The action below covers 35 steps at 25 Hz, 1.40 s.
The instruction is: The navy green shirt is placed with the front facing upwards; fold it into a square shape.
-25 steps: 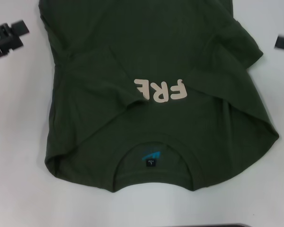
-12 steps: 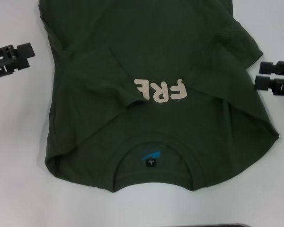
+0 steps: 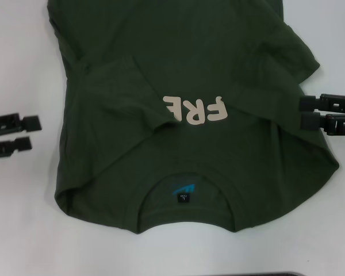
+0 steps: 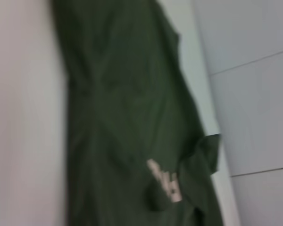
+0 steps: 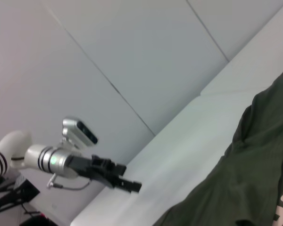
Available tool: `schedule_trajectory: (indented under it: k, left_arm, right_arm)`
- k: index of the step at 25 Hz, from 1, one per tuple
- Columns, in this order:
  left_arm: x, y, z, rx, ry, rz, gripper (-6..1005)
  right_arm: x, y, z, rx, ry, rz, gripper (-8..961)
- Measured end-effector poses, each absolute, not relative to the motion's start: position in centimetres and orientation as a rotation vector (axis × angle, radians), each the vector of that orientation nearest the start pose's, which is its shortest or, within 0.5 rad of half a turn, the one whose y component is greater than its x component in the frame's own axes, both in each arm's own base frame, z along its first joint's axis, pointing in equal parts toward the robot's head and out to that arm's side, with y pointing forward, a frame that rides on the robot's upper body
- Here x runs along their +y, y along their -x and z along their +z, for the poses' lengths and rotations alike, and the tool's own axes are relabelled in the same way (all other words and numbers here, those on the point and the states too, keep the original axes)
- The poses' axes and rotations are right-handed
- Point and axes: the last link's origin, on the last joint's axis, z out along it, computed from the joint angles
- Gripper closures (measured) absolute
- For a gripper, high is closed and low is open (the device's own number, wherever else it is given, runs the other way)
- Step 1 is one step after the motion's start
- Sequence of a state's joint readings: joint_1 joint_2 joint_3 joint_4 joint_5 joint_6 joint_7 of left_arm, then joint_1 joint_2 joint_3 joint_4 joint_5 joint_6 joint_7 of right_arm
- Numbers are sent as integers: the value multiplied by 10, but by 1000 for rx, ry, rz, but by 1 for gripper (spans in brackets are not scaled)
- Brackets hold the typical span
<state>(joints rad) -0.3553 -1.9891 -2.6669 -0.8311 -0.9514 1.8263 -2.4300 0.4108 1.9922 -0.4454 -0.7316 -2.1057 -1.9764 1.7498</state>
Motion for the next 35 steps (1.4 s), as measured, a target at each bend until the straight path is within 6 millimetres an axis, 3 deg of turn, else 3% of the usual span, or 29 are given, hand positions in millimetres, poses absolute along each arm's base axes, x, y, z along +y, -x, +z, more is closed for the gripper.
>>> schedule_trajectory:
  k: [6,12,35]
  left_arm:
    - [252,342,78,-2187,2066,-626,190]
    - [242,342,57,-2259,2083,-557,203]
    - [240,345,31,-2268,2070,-482,252]
  right_arm:
    - [265,-299,68,1215,2662,962,28]
    - [267,-303,76,1212,2593,997,29]
    - [263,-310,82,1232,2544,1008,29]
